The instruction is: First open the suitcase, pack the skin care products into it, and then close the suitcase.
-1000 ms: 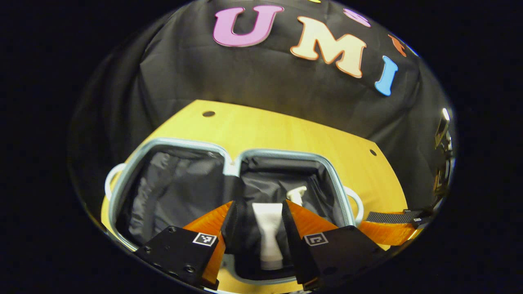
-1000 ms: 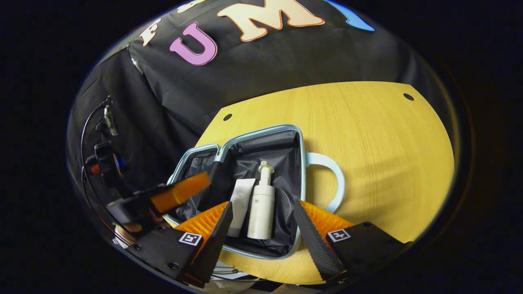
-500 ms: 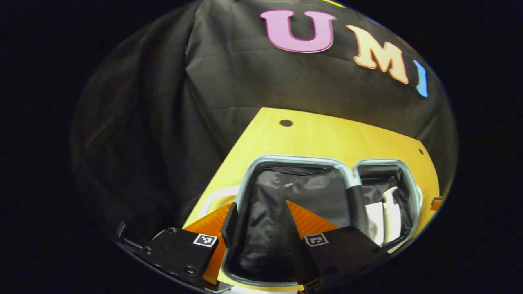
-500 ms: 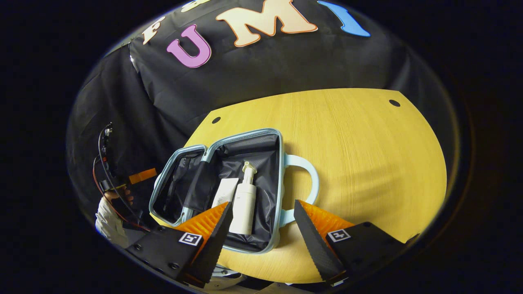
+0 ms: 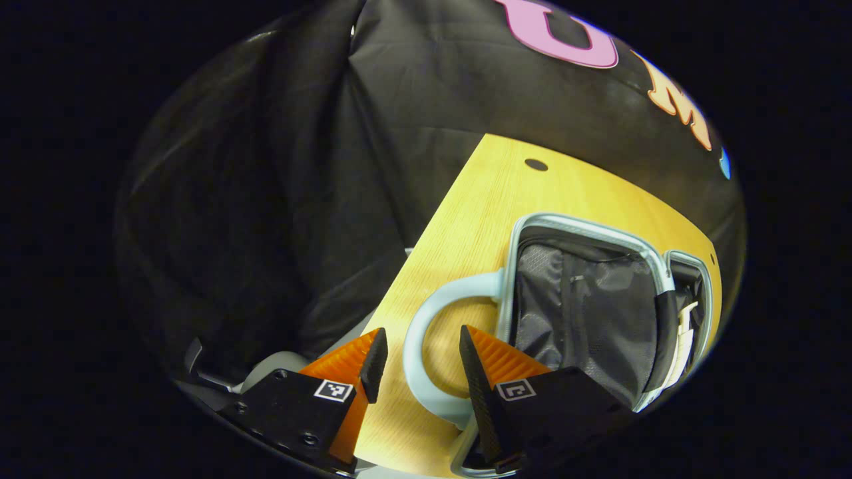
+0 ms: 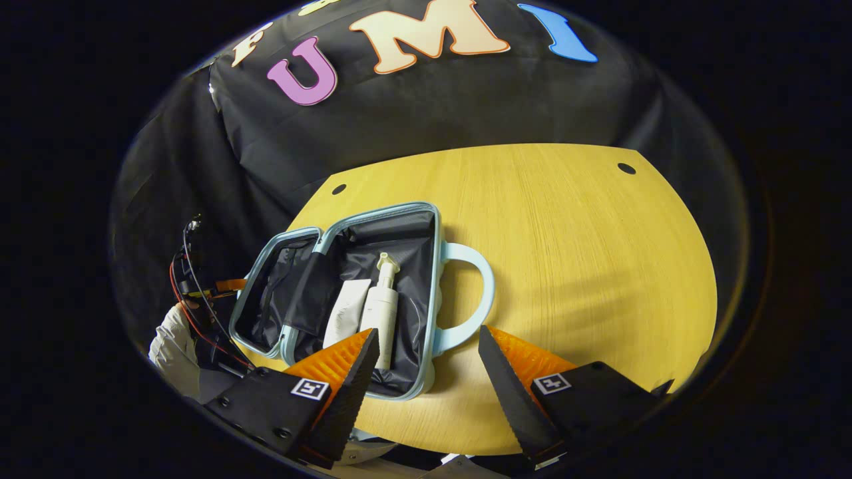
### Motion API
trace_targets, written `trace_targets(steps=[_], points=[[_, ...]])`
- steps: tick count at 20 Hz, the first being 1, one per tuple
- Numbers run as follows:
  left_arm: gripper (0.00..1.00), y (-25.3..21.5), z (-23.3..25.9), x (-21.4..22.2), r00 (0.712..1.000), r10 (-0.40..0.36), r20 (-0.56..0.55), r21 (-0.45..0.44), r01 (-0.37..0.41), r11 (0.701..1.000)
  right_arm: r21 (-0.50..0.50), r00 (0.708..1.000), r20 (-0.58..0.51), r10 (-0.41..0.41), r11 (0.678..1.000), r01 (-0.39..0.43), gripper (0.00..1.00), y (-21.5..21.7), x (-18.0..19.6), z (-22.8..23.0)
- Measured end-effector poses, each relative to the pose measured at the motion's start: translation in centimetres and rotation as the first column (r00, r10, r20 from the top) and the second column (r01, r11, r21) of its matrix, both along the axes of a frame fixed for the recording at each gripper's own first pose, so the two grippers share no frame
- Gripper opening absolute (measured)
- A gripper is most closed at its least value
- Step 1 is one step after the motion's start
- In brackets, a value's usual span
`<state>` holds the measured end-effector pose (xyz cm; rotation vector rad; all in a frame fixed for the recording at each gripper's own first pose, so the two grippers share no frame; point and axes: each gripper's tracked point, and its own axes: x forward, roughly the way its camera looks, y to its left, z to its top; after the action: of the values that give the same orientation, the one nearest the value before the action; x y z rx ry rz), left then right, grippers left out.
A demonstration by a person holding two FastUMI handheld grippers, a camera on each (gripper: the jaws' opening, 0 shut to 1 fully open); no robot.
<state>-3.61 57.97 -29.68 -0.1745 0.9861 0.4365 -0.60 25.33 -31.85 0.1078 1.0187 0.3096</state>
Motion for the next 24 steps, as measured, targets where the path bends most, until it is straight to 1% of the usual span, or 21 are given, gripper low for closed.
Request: trace_targets(steps=[3, 4, 5, 6, 7, 8, 9, 10, 11, 12, 14, 16, 17, 18, 19, 20, 21, 22, 23, 24], points=[[0.63, 0.6, -1.3, 0.3, 0.999, -0.029, -0.045, -0.012, 0.028, 1.000, -0.025, 1.000, -0.008, -0.009, 1.000, 0.008, 0.95, -0.8, -0.5, -0.2], [0.60, 0.7, -1.9, 0.3, 0.997, -0.037, -0.066, -0.017, 0.036, 0.999, -0.030, 1.000, -0.009, -0.011, 1.000, 0.010, 0.95, -1.0, -0.5, -0.2], [0.52, 0.8, -2.7, 0.0, 0.994, -0.039, -0.102, -0.034, 0.036, 0.999, -0.030, 1.000, -0.009, -0.012, 0.999, 0.012, 0.95, -1.0, -0.6, 0.0], [0.45, 0.1, -2.7, -0.2, 0.993, -0.047, -0.104, -0.084, 0.038, 0.996, -0.029, 1.000, -0.007, -0.011, 1.000, 0.011, 0.95, -1.0, -0.6, 0.1], [0.33, 0.5, -2.7, 0.3, 0.993, -0.036, -0.114, -0.065, 0.029, 0.997, -0.028, 1.000, -0.004, -0.010, 1.000, 0.010, 0.95, -0.8, -0.9, -0.1], [0.26, 0.8, -3.4, -0.1, 0.991, -0.023, -0.131, -0.058, 0.015, 0.998, -0.025, 1.000, 0.003, -0.010, 1.000, 0.010, 0.95, -0.9, -0.9, 0.1], [0.08, 0.5, -2.9, -0.4, 0.991, -0.016, -0.136, -0.063, 0.007, 0.998, -0.024, 1.000, 0.009, -0.008, 1.000, 0.009, 0.95, -1.1, -0.9, 0.2], [0.06, 0.5, -2.3, 0.2, 0.996, 0.002, -0.090, -0.052, -0.006, 0.999, -0.021, 1.000, 0.019, -0.006, 1.000, 0.007, 0.95, -1.2, -0.8, 0.5], [0.03, -0.1, -1.2, 0.5, 0.998, -0.003, -0.057, -0.057, 0.000, 0.998, -0.015, 0.999, 0.032, -0.004, 1.000, 0.005, 0.96, -1.3, -0.8, 0.8], [0.00, -0.1, 0.3, 0.6, 0.999, -0.005, -0.033, -0.038, 0.004, 0.999, -0.007, 0.999, 0.046, 0.003, 1.000, -0.003, 0.96, -1.3, -0.8, 1.0], [0.00, 0.1, 4.1, 0.7, 1.000, -0.004, 0.029, 0.020, 0.004, 1.000, 0.007, 0.997, 0.067, 0.033, 0.999, -0.034, 0.96, -1.3, -0.6, 1.2], [0.00, -1.2, 8.8, 1.6, 0.994, -0.016, 0.108, 0.053, 0.011, 0.999, 0.019, 0.995, 0.082, 0.057, 0.998, -0.059, 0.96, -1.5, -0.7, 1.4], [0.00, -2.1, 11.3, 2.2, 0.990, -0.028, 0.137, 0.072, 0.018, 0.997, 0.031, 0.994, 0.091, 0.063, 0.997, -0.066, 0.91, -1.6, -0.7, 1.7], [0.00, -3.5, 13.5, 3.0, 0.984, -0.048, 0.169, 0.081, 0.035, 0.996, 0.044, 0.992, 0.103, 0.069, 0.996, -0.074, 0.91, -1.7, -0.6, 1.9], [0.00, -4.6, 15.9, 3.5, 0.976, -0.057, 0.211, 0.089, 0.038, 0.995, 0.054, 0.991, 0.111, 0.075, 0.995, -0.081, 0.96, -2.2, -0.6, 2.1], [0.00, -6.4, 18.1, 3.9, 0.969, -0.068, 0.239, 0.090, 0.048, 0.995, 0.060, 0.990, 0.117, 0.077, 0.995, -0.084, 0.91, -2.9, -0.7, 2.2], [0.00, -8.2, 19.9, 4.8, 0.960, -0.086, 0.268, 0.096, 0.062, 0.993, 0.070, 0.989, 0.125, 0.077, 0.994, -0.086, 0.91, -3.7, -0.7, 2.5], [0.00, -10.0, 21.5, 5.2, 0.951, -0.095, 0.294, 0.105, 0.066, 0.992, 0.078, 0.988, 0.134, 0.074, 0.993, -0.084, 0.95, -4.6, -0.7, 2.8], [0.00, -12.1, 22.7, 5.9, 0.944, -0.112, 0.311, 0.111, 0.081, 0.991, 0.085, 0.988, 0.141, 0.067, 0.993, -0.079, 0.95, -5.6, -0.6, 3.0], [0.00, -14.5, 24.2, 6.8, 0.930, -0.137, 0.342, 0.113, 0.104, 0.988, 0.091, 0.987, 0.148, 0.057, 0.993, -0.071, 0.95, -6.8, -0.4, 3.2]])
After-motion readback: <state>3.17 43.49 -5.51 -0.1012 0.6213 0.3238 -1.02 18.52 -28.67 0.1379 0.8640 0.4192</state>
